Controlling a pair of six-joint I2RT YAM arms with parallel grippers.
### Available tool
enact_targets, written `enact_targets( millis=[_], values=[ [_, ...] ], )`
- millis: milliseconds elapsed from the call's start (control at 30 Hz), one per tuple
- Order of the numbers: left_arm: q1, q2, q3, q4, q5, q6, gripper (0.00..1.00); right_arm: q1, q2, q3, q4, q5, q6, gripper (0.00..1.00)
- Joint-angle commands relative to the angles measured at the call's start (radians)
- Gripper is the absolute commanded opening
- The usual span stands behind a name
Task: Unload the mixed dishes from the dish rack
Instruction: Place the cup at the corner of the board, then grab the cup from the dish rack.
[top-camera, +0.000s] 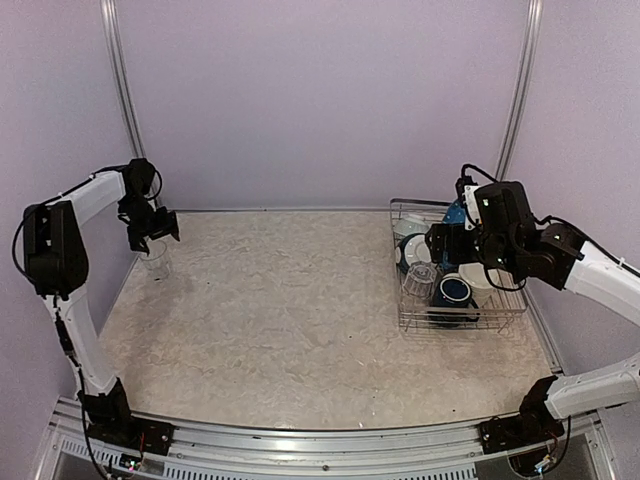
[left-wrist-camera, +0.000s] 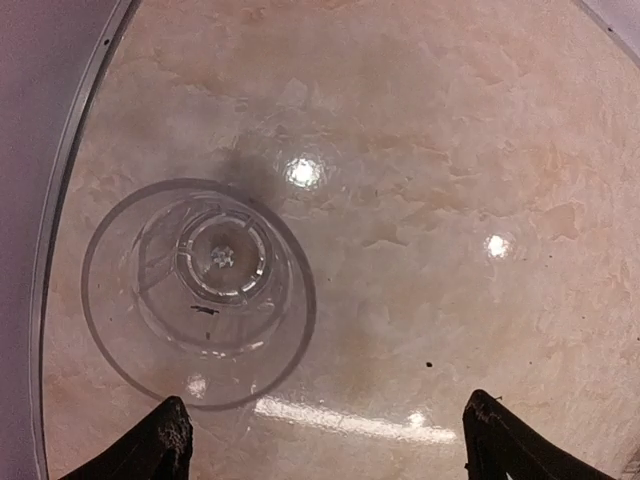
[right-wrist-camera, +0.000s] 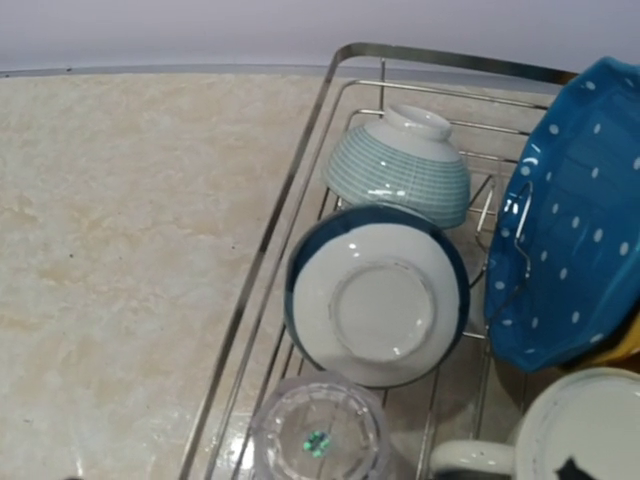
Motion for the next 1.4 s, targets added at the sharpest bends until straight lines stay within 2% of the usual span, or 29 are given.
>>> enact_targets(
  millis=[0, 100, 233, 300, 400, 567, 667, 767, 1000, 1067, 1267, 1367],
  values=[
    [-0.043, -0.215, -0.101, 0.126, -0.031, 0.023, 0.93, -0.007, 0.010, -0.001, -0.058, 0.048, -0.003, 1.00],
    [-0.090, -0.335, -0.148, 0.196, -0.026, 0.035, 0.99, -0.010, 0.028, 0.006, -0.082, 0.071, 0.001, 1.00],
    [-0.131, -0.518, -0.278, 0.346, -0.035, 0.059, 0.99, -0.029, 0.054, 0.005, -0.121, 0.071, 0.040, 1.00],
    [-0.139, -0.604, -0.335, 0.422, 0.010, 0.057, 0.99, -0.051, 0.059, -0.013, -0.142, 0.075, 0.071, 1.00],
    [-0.147, -0.725, -0.411, 0.532, 0.093, 0.051, 0.99, -0.135, 0.071, -0.011, -0.227, 0.058, 0.142, 1.00],
    [-0.131, -0.843, -0.487, 0.621, 0.103, 0.007, 0.99, -0.238, 0.026, -0.047, -0.317, 0.033, 0.205, 1.00],
    [-0.114, -0.865, -0.496, 0.628, 0.114, -0.015, 0.99, -0.319, -0.026, -0.089, -0.295, -0.046, 0.191, 1.00],
    [-0.106, -0.857, -0.482, 0.617, 0.147, -0.029, 0.99, -0.382, -0.030, -0.114, -0.209, -0.218, 0.136, 1.00],
    [-0.133, -0.834, -0.462, 0.593, 0.159, -0.030, 0.99, -0.394, 0.071, -0.071, -0.189, -0.425, 0.046, 1.00],
    [-0.143, -0.833, -0.464, 0.597, 0.164, -0.031, 0.99, -0.395, 0.121, -0.044, -0.208, -0.501, 0.023, 0.96],
    [-0.178, -0.818, -0.454, 0.588, 0.186, -0.030, 0.99, -0.382, 0.158, -0.009, -0.181, -0.594, -0.048, 0.91],
    [-0.184, -0.801, -0.444, 0.581, 0.205, -0.032, 0.99, -0.337, 0.236, 0.061, -0.200, -0.547, -0.057, 0.93]
  ],
)
